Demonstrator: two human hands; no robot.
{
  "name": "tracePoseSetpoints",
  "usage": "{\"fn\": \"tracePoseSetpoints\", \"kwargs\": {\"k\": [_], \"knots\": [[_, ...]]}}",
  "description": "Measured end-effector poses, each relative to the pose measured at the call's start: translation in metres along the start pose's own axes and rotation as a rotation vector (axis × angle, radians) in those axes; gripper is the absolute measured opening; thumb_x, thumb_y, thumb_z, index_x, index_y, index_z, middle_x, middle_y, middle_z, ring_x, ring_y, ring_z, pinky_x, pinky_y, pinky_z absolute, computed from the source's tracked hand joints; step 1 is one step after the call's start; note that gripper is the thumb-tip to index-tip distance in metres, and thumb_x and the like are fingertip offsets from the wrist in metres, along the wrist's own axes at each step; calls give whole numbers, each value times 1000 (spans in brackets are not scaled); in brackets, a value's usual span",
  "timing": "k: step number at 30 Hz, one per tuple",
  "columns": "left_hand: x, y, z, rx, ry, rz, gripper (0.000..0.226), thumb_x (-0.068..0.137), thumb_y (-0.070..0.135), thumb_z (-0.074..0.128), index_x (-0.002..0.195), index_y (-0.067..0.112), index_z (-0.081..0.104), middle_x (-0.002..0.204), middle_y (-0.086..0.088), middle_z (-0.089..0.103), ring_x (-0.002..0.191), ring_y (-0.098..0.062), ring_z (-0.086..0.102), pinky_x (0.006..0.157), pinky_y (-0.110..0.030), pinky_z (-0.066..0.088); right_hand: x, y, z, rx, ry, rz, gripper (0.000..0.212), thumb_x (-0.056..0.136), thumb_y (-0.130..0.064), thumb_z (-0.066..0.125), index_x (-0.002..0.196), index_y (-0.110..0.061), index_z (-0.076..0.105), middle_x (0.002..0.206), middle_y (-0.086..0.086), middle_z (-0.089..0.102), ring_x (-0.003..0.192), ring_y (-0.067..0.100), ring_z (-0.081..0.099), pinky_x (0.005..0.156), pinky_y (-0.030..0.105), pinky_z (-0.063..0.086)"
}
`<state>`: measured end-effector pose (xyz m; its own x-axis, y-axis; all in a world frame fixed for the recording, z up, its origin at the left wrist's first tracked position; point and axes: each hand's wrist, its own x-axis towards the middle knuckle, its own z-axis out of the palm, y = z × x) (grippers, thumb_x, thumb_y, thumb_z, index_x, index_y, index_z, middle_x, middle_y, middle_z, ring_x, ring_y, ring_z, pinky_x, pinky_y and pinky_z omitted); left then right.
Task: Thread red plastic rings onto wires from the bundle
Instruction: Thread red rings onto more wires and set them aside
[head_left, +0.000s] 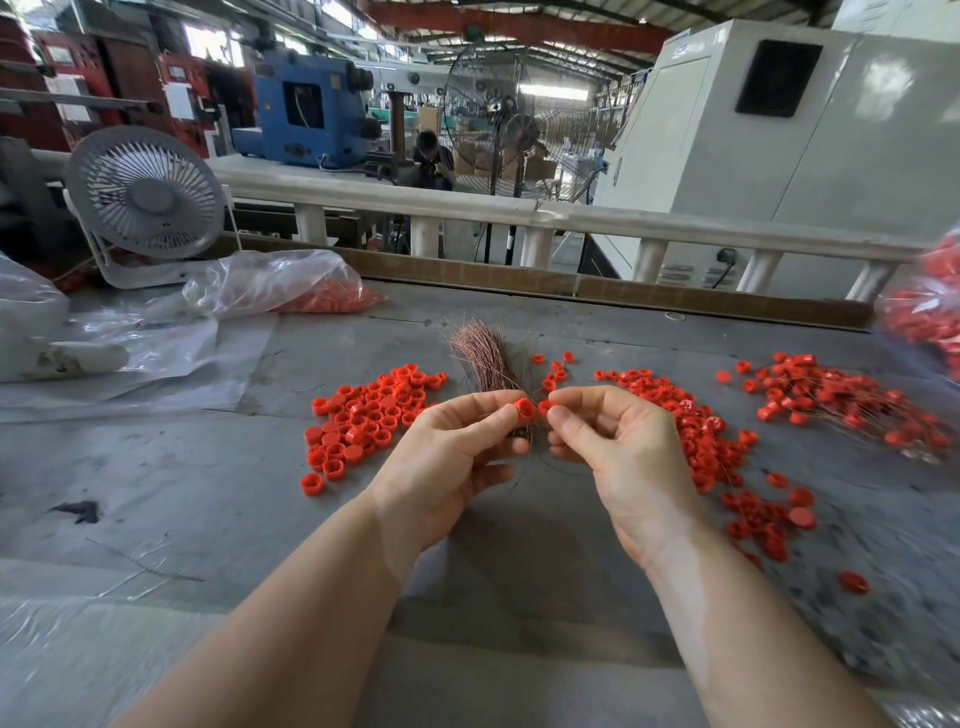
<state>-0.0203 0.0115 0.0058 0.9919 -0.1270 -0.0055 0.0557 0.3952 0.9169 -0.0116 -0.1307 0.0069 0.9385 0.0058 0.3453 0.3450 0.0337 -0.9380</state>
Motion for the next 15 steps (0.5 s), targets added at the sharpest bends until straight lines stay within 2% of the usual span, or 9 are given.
{"fn": "tracePoseSetpoints", "kwargs": {"k": [4, 10, 15], "knots": [[0, 0, 0, -3, -4, 1, 12, 86, 10, 58, 92, 15, 67, 71, 6, 68, 55, -1, 61, 46, -15, 47, 0, -1, 1, -6, 13, -25, 15, 85, -6, 63, 75, -16, 67, 62, -3, 67, 57, 2, 59, 55, 15, 49], [0, 0, -1, -37, -16, 12, 12, 84, 9, 59, 91, 13, 67, 72, 3, 69, 58, -4, 64, 49, -17, 51, 0, -1, 2, -2, 22, -41, 19, 84, -1, 63, 74, -18, 66, 63, -2, 68, 58, 4, 60, 55, 15, 49], [1, -1, -1, -78, -17, 18, 12, 85, 5, 57, 91, 10, 67, 73, -1, 70, 61, -7, 66, 53, -20, 54, -1, -2, 2, -174, 19, -154, 24, 84, -2, 65, 73, -24, 64, 65, -9, 67, 59, 3, 58, 56, 16, 48]]}}
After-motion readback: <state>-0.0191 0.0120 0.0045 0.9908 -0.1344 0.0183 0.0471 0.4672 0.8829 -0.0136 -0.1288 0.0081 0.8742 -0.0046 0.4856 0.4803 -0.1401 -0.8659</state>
